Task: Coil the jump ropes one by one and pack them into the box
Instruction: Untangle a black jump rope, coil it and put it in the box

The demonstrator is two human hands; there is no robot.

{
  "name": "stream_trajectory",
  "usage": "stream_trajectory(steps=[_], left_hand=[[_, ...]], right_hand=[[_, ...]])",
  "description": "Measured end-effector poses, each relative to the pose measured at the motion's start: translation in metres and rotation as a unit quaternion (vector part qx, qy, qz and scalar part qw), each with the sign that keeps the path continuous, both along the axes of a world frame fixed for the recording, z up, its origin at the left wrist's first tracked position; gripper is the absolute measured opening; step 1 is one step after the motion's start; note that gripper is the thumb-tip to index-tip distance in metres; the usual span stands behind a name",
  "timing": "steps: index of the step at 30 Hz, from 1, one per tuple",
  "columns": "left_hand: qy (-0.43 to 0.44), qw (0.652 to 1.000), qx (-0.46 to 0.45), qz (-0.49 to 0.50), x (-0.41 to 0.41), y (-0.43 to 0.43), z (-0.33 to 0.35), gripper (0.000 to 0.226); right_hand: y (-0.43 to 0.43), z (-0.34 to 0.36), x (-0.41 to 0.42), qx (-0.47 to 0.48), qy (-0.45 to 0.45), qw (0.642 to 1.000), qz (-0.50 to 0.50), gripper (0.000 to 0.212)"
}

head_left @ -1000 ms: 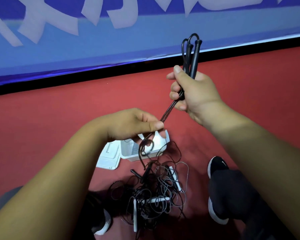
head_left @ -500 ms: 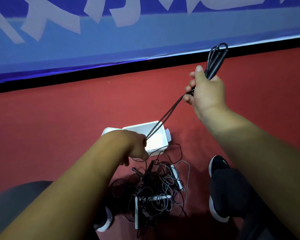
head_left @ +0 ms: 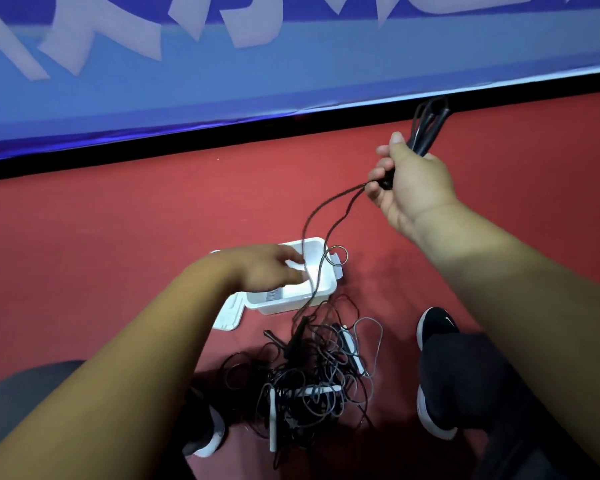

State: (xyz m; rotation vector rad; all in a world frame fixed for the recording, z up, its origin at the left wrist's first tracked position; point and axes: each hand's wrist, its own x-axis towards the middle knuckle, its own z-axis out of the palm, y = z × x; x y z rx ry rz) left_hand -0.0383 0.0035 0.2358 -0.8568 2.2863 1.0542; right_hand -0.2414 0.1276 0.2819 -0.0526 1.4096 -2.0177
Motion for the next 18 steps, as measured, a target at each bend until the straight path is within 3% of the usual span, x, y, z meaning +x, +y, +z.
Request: stream_trajectory(steps=[4,7,11,13,18], left_hand=[[0.171,0.978,0.076,0.089,-0.013,0.011,-0.005,0.087],[0.232,0.963,0.120,0.068,-0.021,0.013,-0.007,0.095],[0.239,0.924,0.289,0.070,-0.026,0.028,-0.017,0.073],[0.235,0.927,0.282,0.078,-0.029,0.035,-0.024,0.061],[0.167,0.972,0.166,0.025,-0.031,0.037,-0.032,0.021]], right_hand=[[-0.002,0.000,0.012,-0.028,-0.070,0.994,0.080,0.025],[-0.004,0.003,0.019,-0.039,-0.095,0.988,0.115,0.024],[-0.001,0.007,0.019,-0.070,-0.146,0.979,0.127,0.024],[0.001,0.006,0.016,-0.087,-0.176,0.973,0.119,0.023],[0.004,0.004,0.009,-0.098,-0.195,0.972,0.091,0.023]])
